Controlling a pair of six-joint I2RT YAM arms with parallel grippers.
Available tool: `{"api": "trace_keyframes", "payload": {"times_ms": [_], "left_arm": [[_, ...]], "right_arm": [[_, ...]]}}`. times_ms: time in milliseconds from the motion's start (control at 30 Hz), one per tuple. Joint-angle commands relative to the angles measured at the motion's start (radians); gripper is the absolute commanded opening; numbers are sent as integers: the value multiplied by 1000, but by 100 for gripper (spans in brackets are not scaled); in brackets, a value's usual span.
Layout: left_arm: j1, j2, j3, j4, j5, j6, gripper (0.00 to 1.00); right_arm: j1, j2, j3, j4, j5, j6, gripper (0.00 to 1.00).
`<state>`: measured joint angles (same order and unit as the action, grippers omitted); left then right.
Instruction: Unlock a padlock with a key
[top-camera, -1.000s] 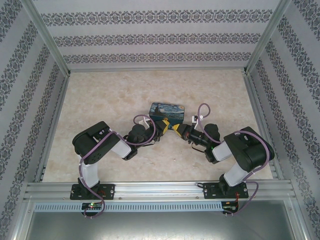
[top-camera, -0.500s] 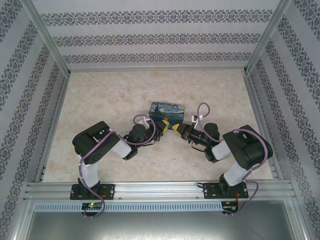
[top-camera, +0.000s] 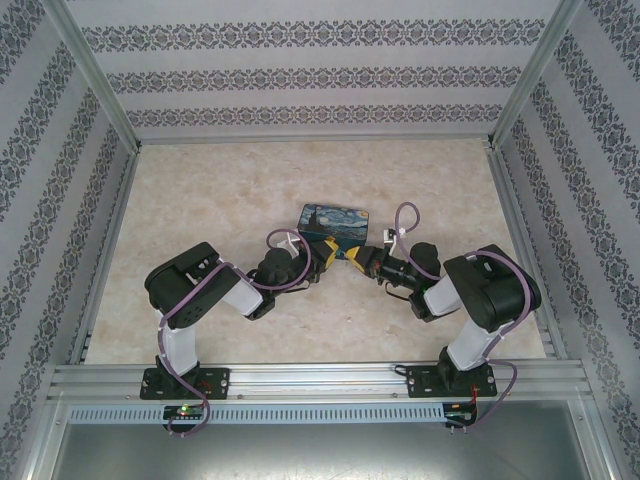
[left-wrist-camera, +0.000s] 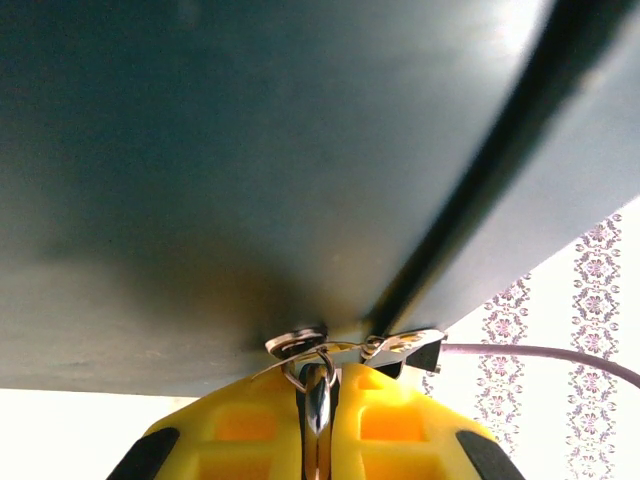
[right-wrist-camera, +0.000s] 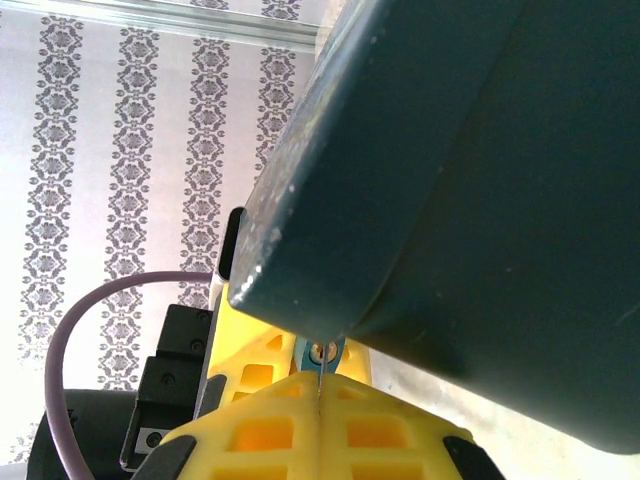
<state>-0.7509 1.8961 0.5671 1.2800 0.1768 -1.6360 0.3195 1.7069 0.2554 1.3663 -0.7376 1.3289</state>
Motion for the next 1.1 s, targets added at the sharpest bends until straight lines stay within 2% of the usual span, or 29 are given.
{"api": "trace_keyframes", "payload": {"times_ms": [0,567,1067], "left_arm": [[-24,-22,37,93,96,-16,0],[-33,-35,39,102,77,-35,0],[-49,-31,43,99,24,-39,0]], "right_arm": [[-15,23,28,16,19,-35,0],[-29,54,46,19,-17,-45,0],[74,11,2,19,102,0,0]]}}
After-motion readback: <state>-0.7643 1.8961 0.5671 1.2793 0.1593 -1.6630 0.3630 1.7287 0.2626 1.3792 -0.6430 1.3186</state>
